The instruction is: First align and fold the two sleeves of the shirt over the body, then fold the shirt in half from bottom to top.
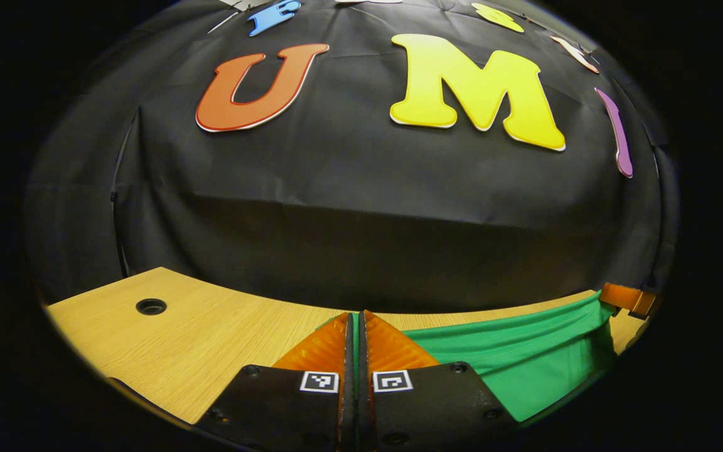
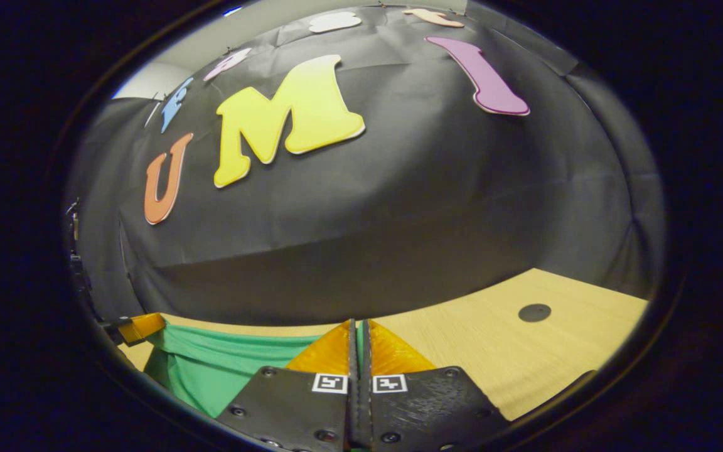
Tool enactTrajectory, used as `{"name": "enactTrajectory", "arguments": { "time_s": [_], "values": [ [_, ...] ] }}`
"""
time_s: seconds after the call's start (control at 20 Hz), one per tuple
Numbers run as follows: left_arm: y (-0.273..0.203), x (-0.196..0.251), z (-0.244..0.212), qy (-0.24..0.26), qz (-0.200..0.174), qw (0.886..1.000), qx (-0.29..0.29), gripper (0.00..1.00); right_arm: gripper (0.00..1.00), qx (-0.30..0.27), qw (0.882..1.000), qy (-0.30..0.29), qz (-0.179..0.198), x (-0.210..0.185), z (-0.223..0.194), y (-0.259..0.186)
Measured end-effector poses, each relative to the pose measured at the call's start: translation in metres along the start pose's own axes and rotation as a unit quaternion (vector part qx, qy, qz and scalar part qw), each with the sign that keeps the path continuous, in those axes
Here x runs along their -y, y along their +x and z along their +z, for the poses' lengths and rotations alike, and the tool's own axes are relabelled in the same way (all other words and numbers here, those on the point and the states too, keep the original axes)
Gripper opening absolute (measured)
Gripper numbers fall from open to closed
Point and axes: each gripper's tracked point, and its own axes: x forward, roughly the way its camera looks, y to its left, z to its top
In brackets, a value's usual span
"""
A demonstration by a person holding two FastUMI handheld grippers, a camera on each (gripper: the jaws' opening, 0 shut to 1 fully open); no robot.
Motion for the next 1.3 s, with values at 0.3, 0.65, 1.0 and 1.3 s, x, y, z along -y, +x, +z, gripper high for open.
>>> {"name": "enactTrajectory", "arguments": {
  "time_s": [0.3, 0.65, 1.0, 1.3],
  "values": [
    [0.052, 0.014, -0.002, 0.06, -0.013, 0.998, -0.002, 0.08, 0.0, -0.011, 0.999, -0.037, -0.02, 0.009, -0.002, 0.067],
    [0.06, 0.008, -0.004, 0.062, 0.007, 0.998, 0.011, 0.37, 0.29, -0.004, 0.997, -0.074, -0.031, 0.005, -0.004, 0.075],
    [0.024, -0.005, -0.005, 0.043, 0.02, 0.999, 0.015, 1.0, 0.95, 0.038, 0.998, -0.036, -0.034, 0.011, 0.029, 0.047],
    [-0.043, -0.01, 0.004, -0.004, 0.033, 0.998, 0.045, 1.0, 0.96, 0.144, 0.986, -0.046, -0.065, 0.009, 0.054, -0.042]
  ]
}}
